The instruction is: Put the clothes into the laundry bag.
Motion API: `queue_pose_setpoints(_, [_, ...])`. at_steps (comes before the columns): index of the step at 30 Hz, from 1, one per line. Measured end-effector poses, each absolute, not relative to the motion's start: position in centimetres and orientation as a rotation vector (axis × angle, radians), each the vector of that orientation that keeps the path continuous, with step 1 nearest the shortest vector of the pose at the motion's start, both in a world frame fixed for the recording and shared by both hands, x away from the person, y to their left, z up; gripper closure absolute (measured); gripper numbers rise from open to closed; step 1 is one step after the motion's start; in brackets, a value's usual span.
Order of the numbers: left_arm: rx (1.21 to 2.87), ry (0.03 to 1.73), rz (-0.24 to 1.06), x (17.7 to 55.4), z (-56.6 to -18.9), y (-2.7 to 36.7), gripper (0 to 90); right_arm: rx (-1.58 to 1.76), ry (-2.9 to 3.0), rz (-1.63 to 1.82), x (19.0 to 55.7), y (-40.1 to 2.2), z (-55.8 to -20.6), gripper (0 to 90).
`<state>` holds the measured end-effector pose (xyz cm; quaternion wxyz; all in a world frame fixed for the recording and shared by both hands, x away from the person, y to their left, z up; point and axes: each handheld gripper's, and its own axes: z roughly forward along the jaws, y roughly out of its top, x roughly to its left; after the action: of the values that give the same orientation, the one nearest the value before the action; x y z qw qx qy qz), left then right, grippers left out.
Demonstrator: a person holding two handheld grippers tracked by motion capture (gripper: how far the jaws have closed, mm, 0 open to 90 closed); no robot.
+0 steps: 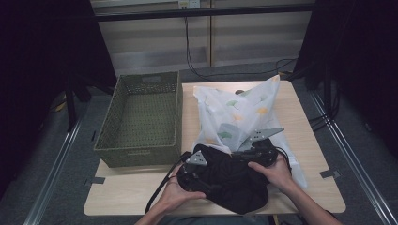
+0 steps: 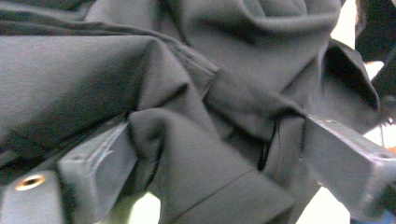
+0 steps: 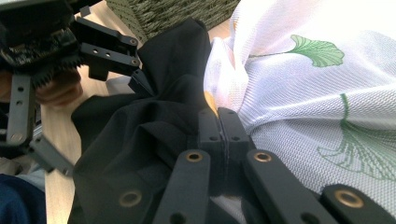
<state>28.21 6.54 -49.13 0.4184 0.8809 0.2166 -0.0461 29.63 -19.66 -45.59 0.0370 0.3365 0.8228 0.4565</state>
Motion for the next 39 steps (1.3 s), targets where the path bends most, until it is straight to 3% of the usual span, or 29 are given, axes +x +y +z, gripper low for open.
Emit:
queue_pose_setpoints(4, [2.218, 0.56, -0.03, 28.1, -49.3, 5.6, 7.2, 1.03, 2.525, 1.398, 29.6, -19.6, -45.6, 90.0])
queue_pose_setpoints(6, [2.234, 0.588, 0.045, 27.9, -49.4, 5.2, 15.5, 1.03, 2.524, 1.394, 29.6, -19.5, -45.6, 90.0])
queue_pose_setpoints(7, [2.239, 0.599, 0.104, 28.0, -49.5, 5.2, 22.8, 1.031, 2.523, 1.401, 29.6, -19.4, -45.5, 90.0])
queue_pose_setpoints(8, [2.217, 0.61, 0.114, 28.2, -49.5, 5.3, 45.1, 1.037, 2.52, 1.41, 29.6, -19.2, -45.3, 90.0])
queue_pose_setpoints(9, [2.182, 0.632, 0.092, 28.6, -49.6, 5.7, 45.1, 1.037, 2.52, 1.41, 29.6, -19.2, -45.3, 90.0])
queue_pose_setpoints(11, [2.179, 0.633, 0.096, 28.9, -49.4, 6.1, 70.0, 1.019, 2.516, 1.411, 29.5, -18.9, -44.8, 90.0])
queue_pose_setpoints(13, [2.157, 0.633, 0.084, 29.1, -49.3, 6.3, 79.6, 1.012, 2.513, 1.422, 29.7, -18.8, -44.3, 90.0])
queue_pose_setpoints(17, [2.084, 0.655, 0.023, 29.5, -48.5, 6.9, 81.7, 1.001, 2.492, 1.443, 30.5, -18.5, -43.2, 90.0])
queue_pose_setpoints(27, [1.951, 0.542, 0.027, 30.3, -43.7, 5.6, 82.6, 0.866, 2.436, 1.536, 31.5, -16.0, -37.7, 90.0])
queue_pose_setpoints(31, [1.889, 0.471, -0.027, 30.2, -42.3, 4.4, 82.8, 0.838, 2.398, 1.566, 31.8, -15.6, -36.1, 90.0])
queue_pose_setpoints(39, [1.939, 0.572, 0.102, 32.4, -42.6, 3.6, 82.4, 0.831, 2.343, 1.614, 31.1, -17.6, -34.3, 90.0])
